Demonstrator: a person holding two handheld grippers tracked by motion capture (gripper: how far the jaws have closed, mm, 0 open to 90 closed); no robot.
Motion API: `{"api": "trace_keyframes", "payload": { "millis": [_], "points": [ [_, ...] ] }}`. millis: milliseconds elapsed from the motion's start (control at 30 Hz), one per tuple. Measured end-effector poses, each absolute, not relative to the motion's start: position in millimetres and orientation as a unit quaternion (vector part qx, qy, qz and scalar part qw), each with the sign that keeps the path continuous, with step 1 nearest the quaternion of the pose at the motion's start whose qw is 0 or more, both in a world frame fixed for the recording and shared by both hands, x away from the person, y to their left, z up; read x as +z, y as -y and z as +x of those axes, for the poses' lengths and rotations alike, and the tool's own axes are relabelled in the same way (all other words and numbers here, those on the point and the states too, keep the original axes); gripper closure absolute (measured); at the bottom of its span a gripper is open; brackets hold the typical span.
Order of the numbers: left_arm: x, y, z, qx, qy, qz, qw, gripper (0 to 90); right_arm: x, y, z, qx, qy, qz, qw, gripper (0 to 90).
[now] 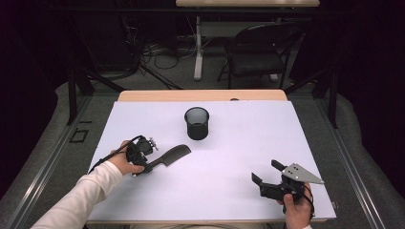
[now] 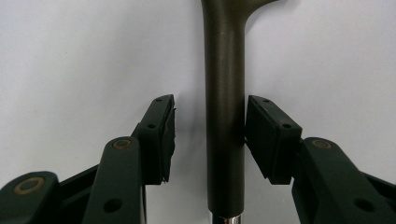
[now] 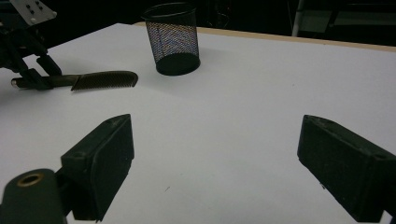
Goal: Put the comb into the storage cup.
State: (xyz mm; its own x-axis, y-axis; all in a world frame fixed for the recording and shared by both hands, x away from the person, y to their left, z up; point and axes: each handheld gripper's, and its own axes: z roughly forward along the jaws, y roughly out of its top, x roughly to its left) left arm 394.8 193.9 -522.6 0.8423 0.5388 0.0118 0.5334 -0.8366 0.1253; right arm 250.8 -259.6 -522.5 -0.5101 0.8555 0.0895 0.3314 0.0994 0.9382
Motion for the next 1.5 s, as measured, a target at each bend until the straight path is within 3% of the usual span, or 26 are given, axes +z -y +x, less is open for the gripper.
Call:
{"api": "trace_keyframes", "payload": {
  "millis": [1500],
  "points": [
    [-524.0,-186.8,400.6,-0.003,-0.281,0.959,0.045,71.5,-522.6,259.1,250.7,0.518,-0.701,0.423,0.247,11.1]
  ]
}}
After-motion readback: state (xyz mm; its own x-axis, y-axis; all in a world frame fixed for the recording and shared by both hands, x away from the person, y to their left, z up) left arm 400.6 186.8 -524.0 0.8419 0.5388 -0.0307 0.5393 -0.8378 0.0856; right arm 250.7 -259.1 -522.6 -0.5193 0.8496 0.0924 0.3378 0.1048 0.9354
